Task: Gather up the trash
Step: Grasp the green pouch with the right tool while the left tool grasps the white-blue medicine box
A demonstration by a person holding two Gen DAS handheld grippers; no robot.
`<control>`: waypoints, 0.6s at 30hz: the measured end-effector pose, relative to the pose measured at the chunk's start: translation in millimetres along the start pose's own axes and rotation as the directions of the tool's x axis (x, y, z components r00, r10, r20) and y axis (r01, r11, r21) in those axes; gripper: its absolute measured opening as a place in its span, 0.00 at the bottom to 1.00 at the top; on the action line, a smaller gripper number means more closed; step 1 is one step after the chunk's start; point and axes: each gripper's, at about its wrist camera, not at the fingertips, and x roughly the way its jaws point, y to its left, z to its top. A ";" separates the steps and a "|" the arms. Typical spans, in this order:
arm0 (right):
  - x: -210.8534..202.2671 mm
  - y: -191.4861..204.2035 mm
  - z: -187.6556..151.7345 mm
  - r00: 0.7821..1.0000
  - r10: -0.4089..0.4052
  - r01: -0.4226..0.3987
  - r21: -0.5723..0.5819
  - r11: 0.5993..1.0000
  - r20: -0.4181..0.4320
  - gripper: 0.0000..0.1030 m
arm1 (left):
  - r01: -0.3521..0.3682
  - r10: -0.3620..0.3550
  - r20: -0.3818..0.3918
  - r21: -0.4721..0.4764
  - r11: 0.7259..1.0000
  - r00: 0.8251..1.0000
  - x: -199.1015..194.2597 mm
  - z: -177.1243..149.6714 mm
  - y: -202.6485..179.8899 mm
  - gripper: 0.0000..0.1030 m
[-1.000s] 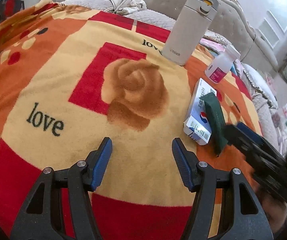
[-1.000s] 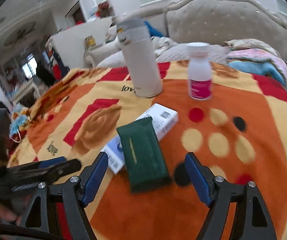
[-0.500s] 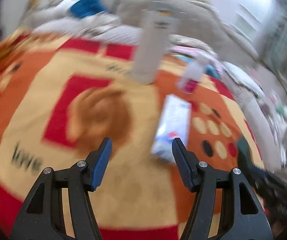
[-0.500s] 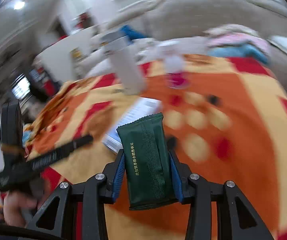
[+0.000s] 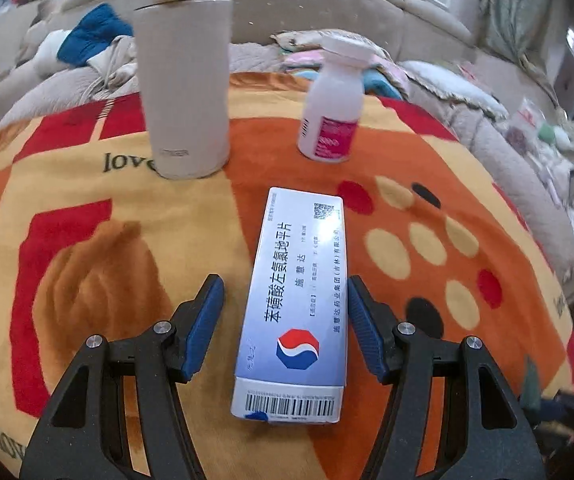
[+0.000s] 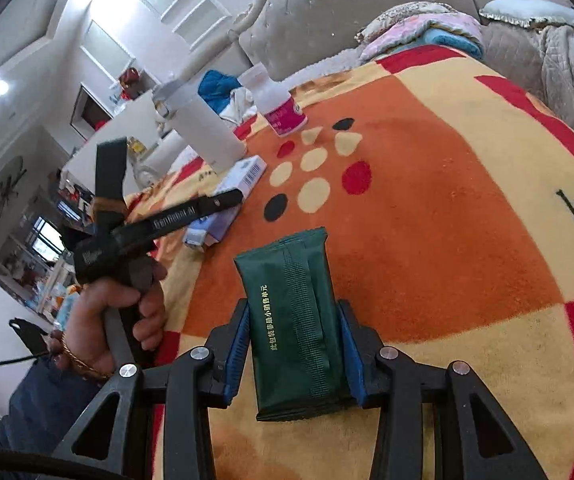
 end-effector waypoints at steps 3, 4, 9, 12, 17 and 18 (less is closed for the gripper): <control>2.4 3.6 -0.9 1.000 -0.013 0.013 -0.009 1.000 0.001 0.39 | -0.035 0.035 -0.002 -0.013 0.999 0.999 2.6 3.1 0.5 0.60; 3.0 2.7 -1.2 1.000 -0.014 0.014 -0.008 1.000 0.002 0.39 | -0.035 0.035 -0.013 -0.011 0.999 0.999 5.7 3.8 -0.7 0.60; -1.3 1.9 -3.9 1.000 -0.014 0.014 -0.008 1.000 0.003 0.39 | -0.087 0.088 -0.027 0.032 0.996 0.996 10.8 3.7 -11.2 0.59; 2.5 3.5 -1.1 1.000 -0.020 0.020 -0.011 1.000 0.003 0.39 | -0.115 0.116 -0.028 0.048 0.992 0.993 12.5 3.3 -13.8 0.52; 1.8 4.3 0.2 1.000 -0.022 0.022 -0.013 1.000 0.003 0.39 | -0.145 0.145 -0.011 0.015 0.989 0.989 6.4 0.4 -7.6 0.42; 2.1 4.7 0.1 1.000 -0.025 0.025 -0.015 1.000 0.002 0.39 | -0.155 0.155 -0.007 0.011 0.988 0.988 5.2 -0.1 -6.8 0.42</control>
